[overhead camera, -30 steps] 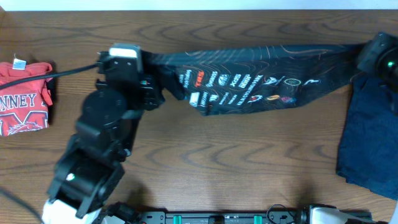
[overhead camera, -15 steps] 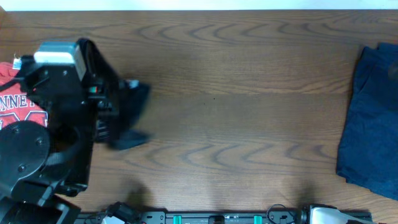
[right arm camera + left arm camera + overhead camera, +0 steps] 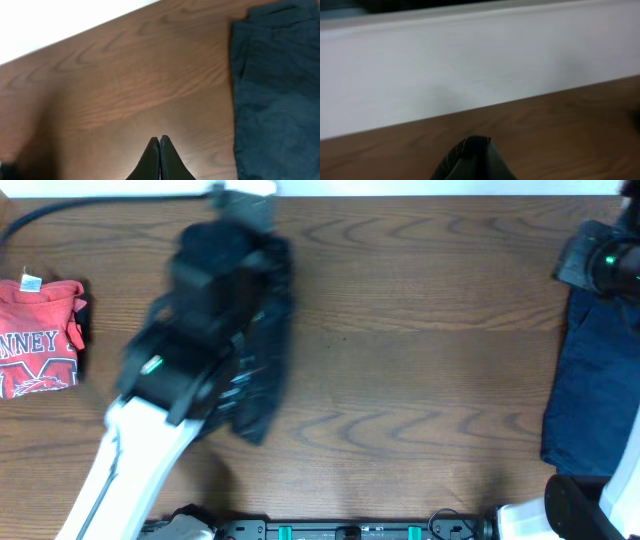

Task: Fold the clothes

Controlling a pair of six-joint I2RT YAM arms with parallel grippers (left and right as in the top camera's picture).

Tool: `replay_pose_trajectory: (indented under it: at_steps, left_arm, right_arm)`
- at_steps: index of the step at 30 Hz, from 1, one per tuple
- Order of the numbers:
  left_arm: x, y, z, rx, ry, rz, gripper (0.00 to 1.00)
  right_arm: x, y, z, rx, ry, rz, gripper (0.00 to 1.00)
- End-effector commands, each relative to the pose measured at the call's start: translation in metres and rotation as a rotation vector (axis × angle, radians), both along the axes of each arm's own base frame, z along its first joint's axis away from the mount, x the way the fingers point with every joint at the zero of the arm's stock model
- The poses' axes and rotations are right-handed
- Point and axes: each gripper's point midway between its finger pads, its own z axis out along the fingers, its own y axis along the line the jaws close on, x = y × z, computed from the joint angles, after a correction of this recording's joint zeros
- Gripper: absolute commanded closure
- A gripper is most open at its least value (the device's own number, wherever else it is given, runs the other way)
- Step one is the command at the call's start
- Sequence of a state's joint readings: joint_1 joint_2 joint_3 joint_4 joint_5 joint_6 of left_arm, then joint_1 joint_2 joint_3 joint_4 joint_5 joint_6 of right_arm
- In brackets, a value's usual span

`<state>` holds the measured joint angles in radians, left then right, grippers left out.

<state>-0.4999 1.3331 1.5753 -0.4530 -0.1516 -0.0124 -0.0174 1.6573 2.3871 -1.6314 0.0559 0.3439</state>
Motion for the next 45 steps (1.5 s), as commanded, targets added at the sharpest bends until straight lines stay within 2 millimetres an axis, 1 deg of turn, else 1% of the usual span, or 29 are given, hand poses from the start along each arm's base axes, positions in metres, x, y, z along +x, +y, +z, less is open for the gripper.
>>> replay_pose_trajectory:
  at_steps: [1, 3, 5, 7, 9, 10, 12, 14, 16, 24, 26, 29, 31, 33, 34, 36, 37, 38, 41, 45]
  left_arm:
    - [0.002, -0.061, 0.016, -0.122, -0.059, -0.17, 0.94]
    - [0.002, -0.081, 0.036, -0.172, -0.141, -0.207, 0.94]
    - [-0.002, -0.09, 0.061, -0.223, -0.23, -0.207, 0.94]
    - [-0.006, -0.09, 0.084, -0.268, -0.306, -0.186, 0.94]
    - [-0.009, -0.086, 0.1, -0.292, -0.345, -0.166, 0.94]
    - [-0.009, -0.084, 0.104, -0.297, -0.351, -0.162, 0.94]
    - [-0.009, -0.08, 0.105, -0.293, -0.35, -0.14, 0.94]
    - [-0.006, -0.075, 0.098, -0.263, -0.332, -0.106, 0.94]
    - [-0.002, -0.071, 0.086, -0.216, -0.3, -0.074, 0.94]
    - [-0.002, -0.07, 0.021, -0.052, -0.092, -0.073, 0.94]
    - [0.0, -0.071, 0.009, -0.025, -0.056, -0.073, 0.94]
    - [0.006, -0.067, -0.008, 0.02, -0.017, -0.034, 0.94]
    - [0.011, -0.064, -0.016, 0.043, -0.003, -0.001, 0.94]
    - [0.014, -0.066, -0.023, 0.055, 0.01, 0.003, 0.94]
    - [0.016, -0.067, -0.026, 0.058, 0.014, 0.002, 0.94]
    - [0.018, -0.068, -0.029, 0.063, 0.019, 0.003, 0.94]
    - [0.019, -0.068, -0.031, 0.065, 0.022, 0.005, 0.94]
    - [0.02, -0.066, -0.031, 0.066, 0.024, 0.01, 0.94]
    - [0.026, -0.057, -0.035, 0.074, 0.035, 0.033, 0.94]
    - [0.034, -0.039, -0.037, 0.08, 0.046, 0.075, 0.94]
  right_arm:
    - [0.003, 0.012, -0.003, 0.003, 0.01, 0.044, 0.99]
    - [0.005, 0.012, -0.005, 0.001, 0.016, 0.044, 0.98]
    - [0.006, 0.01, -0.005, -0.007, 0.018, 0.038, 0.98]
    - [0.006, 0.007, -0.005, -0.022, 0.017, 0.026, 0.98]
    - [0.006, 0.007, -0.006, -0.028, 0.02, 0.031, 0.99]
    - [0.006, 0.007, -0.006, -0.029, 0.022, 0.033, 0.98]
    - [0.006, 0.007, -0.007, -0.03, 0.026, 0.033, 0.98]
    - [0.007, 0.007, -0.009, -0.03, 0.031, 0.034, 0.98]
    - [0.008, 0.007, -0.011, -0.03, 0.038, 0.034, 0.98]
    - [0.009, 0.008, -0.018, -0.032, 0.072, 0.047, 0.98]
    - [0.008, 0.009, -0.022, -0.025, 0.09, 0.052, 0.98]
    - [0.004, 0.019, -0.036, 0.014, 0.153, 0.093, 0.98]
    - [0.004, 0.026, -0.049, 0.017, 0.197, 0.126, 0.98]
    - [0.005, 0.034, -0.064, 0.017, 0.245, 0.148, 0.98]
    - [0.006, 0.041, -0.077, 0.015, 0.277, 0.164, 0.98]
    - [0.007, 0.05, -0.095, 0.015, 0.32, 0.192, 0.98]
    - [0.008, 0.057, -0.108, 0.012, 0.347, 0.21, 0.98]
    - [0.009, 0.062, -0.116, 0.012, 0.362, 0.223, 0.98]
    - [0.008, 0.084, -0.152, 0.014, 0.424, 0.264, 0.98]
    - [-0.002, 0.112, -0.187, 0.013, 0.49, 0.338, 0.98]
